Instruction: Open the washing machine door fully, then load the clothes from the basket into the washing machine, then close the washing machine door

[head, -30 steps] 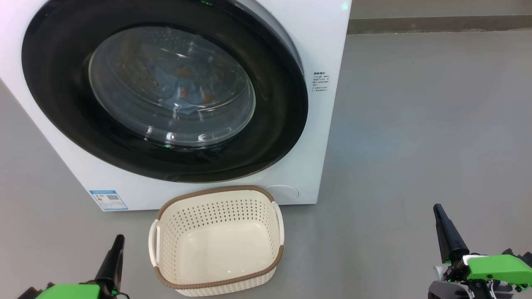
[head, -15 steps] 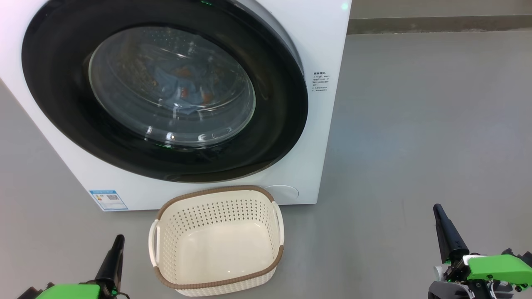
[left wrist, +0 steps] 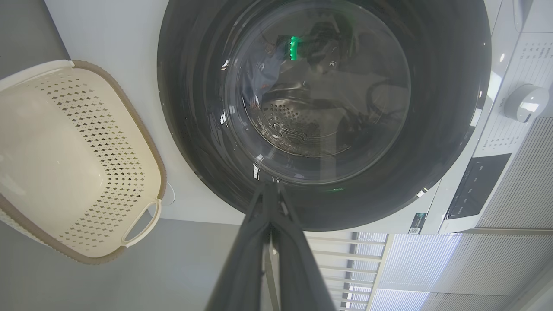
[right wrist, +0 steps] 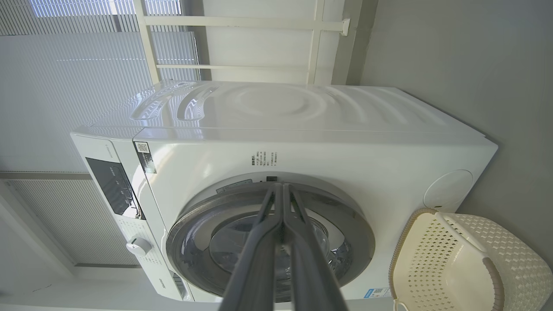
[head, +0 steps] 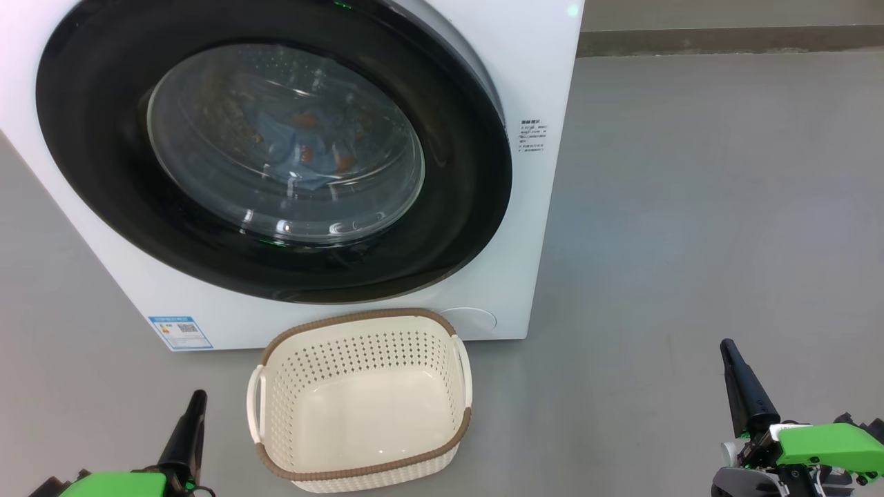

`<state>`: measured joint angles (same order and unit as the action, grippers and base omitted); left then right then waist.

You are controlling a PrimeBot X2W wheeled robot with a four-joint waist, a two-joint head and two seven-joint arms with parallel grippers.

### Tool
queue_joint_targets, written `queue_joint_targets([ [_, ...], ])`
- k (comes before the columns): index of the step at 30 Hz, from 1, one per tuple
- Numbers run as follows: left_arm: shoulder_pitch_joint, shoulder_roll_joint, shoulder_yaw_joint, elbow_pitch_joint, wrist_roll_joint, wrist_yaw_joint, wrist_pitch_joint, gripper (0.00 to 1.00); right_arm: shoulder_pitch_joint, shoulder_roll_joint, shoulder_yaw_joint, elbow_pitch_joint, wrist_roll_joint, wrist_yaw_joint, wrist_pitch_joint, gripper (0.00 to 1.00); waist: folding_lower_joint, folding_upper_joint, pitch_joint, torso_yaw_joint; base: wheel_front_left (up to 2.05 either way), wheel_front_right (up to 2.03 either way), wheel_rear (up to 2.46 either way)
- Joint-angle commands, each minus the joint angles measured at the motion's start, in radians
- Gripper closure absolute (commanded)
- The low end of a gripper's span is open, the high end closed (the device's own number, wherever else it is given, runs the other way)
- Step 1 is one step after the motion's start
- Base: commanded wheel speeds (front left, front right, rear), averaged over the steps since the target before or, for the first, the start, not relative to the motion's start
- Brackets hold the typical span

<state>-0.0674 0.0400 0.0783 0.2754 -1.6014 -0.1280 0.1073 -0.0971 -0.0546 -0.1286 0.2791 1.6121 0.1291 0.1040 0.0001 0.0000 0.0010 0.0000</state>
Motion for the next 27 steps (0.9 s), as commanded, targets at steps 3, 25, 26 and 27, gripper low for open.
queue_joint_targets([
  [3,-0.046,0.011,0.035,-0.025,-0.007,-0.003,0.006,1.00,-0.016,-0.001,0.021,-0.030,0.001,0.002,0.004,1.00,0.0000,0.0000,0.000,0.000,0.00,0.00,0.00],
  [25,-0.046,0.011,0.036,-0.025,-0.007,-0.003,0.006,1.00,-0.016,0.000,0.019,-0.030,0.000,0.002,0.005,1.00,-0.0001,0.0000,0.000,0.000,0.00,0.00,0.00],
  [26,-0.046,0.011,0.036,-0.025,-0.007,-0.003,0.006,1.00,-0.016,0.000,0.019,-0.030,0.000,0.002,0.005,1.00,-0.0001,0.0000,0.000,0.000,0.00,0.00,0.00],
  [27,-0.046,0.011,0.036,-0.025,-0.007,-0.003,0.006,1.00,-0.016,0.000,0.019,-0.030,0.000,0.002,0.005,1.00,-0.0001,0.0000,0.000,0.000,0.00,0.00,0.00],
])
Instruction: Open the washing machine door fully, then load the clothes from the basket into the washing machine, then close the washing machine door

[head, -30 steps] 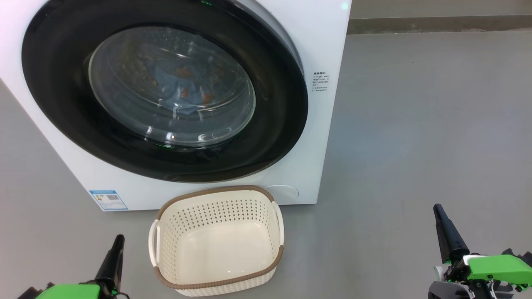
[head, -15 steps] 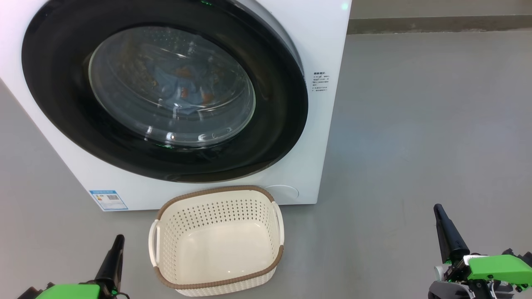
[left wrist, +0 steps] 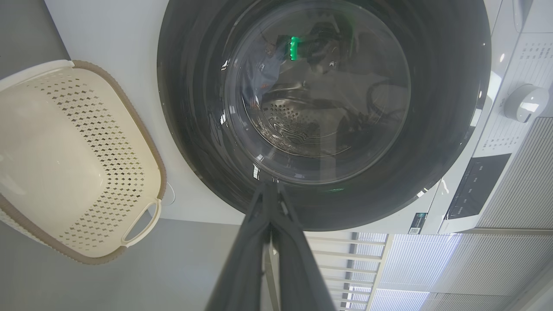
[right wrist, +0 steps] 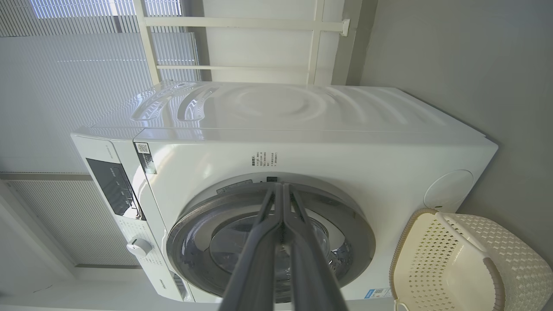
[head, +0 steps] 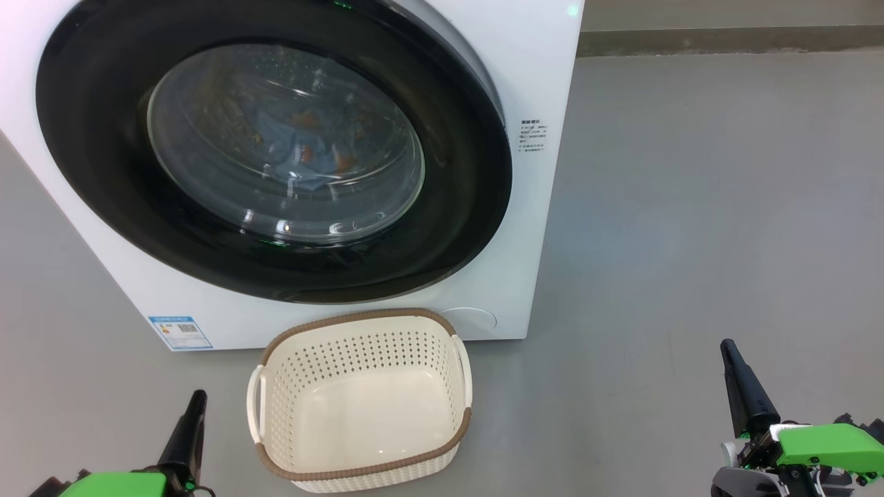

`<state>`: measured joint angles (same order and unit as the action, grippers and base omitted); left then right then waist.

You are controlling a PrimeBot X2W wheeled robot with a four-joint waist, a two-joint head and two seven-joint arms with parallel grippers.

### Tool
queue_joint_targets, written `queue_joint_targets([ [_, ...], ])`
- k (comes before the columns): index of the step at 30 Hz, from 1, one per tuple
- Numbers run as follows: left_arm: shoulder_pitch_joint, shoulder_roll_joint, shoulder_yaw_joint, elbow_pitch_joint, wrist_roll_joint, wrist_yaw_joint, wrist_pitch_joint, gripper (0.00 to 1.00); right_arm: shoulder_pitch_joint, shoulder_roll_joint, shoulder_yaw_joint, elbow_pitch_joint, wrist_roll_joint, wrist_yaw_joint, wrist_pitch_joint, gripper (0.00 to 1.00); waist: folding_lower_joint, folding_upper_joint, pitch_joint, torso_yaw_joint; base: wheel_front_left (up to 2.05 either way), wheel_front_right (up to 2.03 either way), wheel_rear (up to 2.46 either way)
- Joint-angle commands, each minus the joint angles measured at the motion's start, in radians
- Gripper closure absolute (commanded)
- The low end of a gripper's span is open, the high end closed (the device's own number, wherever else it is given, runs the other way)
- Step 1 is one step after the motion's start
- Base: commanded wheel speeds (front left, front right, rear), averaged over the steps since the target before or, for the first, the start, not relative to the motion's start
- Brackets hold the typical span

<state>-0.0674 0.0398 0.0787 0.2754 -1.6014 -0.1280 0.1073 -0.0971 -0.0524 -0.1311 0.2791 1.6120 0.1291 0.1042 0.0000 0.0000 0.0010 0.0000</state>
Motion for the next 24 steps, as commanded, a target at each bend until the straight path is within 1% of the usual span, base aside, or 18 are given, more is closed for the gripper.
queue_joint_targets([
  [1,-0.046,0.011,0.035,-0.025,-0.007,-0.003,0.006,1.00,-0.016,-0.002,0.022,-0.030,0.000,0.002,0.005,1.00,0.0000,0.0000,0.000,0.000,0.00,0.00,0.00],
  [24,-0.046,0.011,0.036,-0.025,-0.007,-0.003,0.006,1.00,-0.016,-0.001,0.020,-0.030,-0.001,0.002,0.006,1.00,0.0000,0.0000,0.000,0.000,0.00,0.00,0.00],
])
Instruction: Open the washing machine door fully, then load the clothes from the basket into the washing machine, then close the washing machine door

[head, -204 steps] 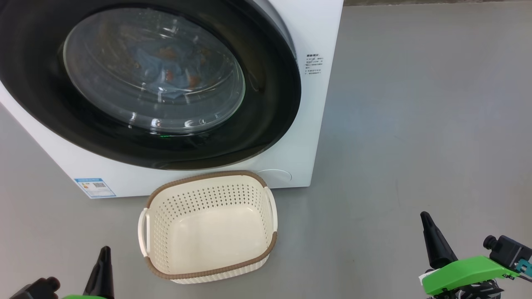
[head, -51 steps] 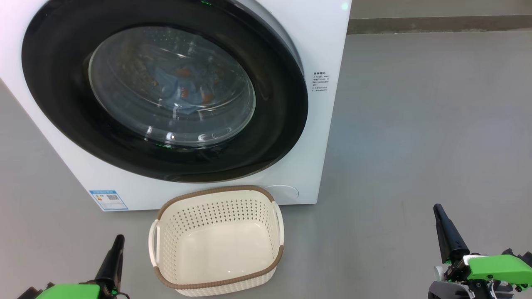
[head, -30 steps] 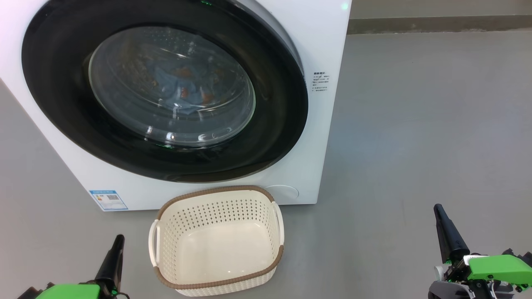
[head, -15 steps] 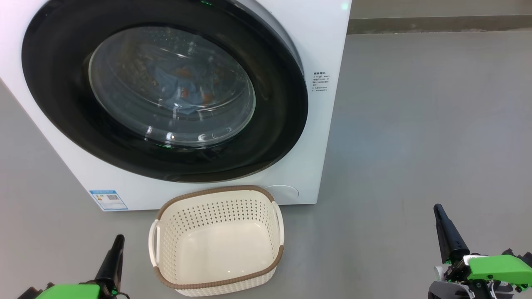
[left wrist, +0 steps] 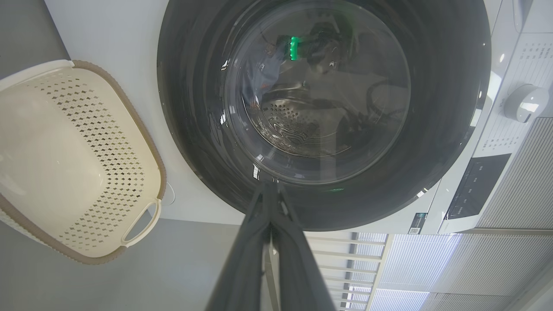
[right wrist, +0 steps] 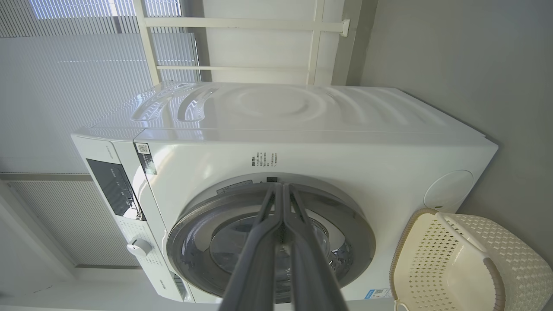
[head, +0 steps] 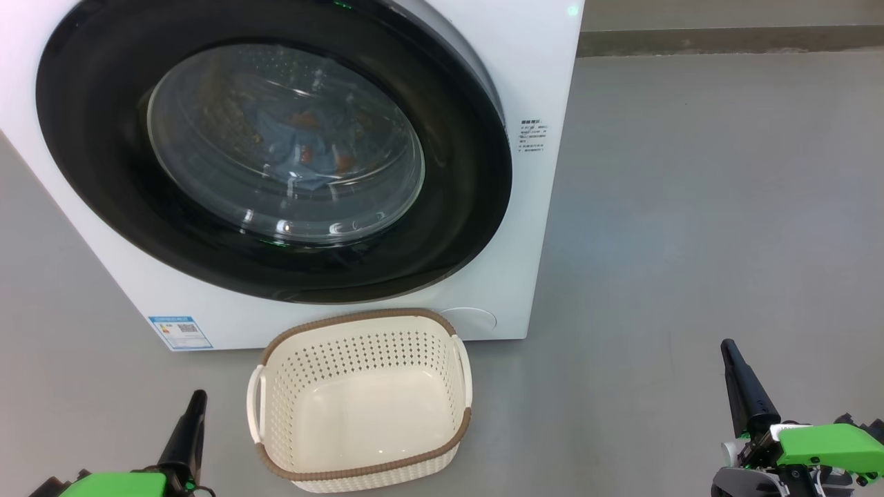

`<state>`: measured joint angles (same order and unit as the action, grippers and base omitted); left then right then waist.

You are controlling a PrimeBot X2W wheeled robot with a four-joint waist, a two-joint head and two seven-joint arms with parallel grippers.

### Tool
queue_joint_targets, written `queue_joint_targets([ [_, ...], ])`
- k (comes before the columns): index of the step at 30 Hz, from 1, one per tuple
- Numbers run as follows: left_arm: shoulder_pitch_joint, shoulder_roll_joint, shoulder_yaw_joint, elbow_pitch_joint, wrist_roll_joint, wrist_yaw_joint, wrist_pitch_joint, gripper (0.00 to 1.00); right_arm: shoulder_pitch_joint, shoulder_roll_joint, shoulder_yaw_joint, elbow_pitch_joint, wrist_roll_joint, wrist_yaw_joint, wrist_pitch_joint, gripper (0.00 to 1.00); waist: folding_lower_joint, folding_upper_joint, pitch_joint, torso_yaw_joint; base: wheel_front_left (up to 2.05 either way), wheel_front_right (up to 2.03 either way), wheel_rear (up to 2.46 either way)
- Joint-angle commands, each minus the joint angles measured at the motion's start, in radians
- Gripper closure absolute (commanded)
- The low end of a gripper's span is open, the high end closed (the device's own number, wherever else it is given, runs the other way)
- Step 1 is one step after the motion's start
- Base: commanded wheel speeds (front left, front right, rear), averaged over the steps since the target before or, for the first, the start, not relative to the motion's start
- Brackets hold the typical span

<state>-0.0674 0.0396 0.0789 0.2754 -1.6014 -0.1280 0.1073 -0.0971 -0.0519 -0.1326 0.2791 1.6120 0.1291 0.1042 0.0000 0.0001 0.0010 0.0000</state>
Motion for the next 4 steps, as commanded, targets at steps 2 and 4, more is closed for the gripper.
queue_joint_targets([
  [2,-0.046,0.011,0.036,-0.025,-0.007,-0.003,0.006,1.00,-0.016,-0.002,0.022,-0.030,-0.001,0.002,0.006,1.00,0.0000,-0.0001,0.000,0.000,0.00,0.00,0.00],
  [4,-0.046,0.011,0.036,-0.025,-0.007,-0.003,0.006,1.00,-0.016,-0.002,0.022,-0.030,-0.001,0.002,0.006,1.00,0.0000,-0.0001,0.000,0.000,0.00,0.00,0.00],
])
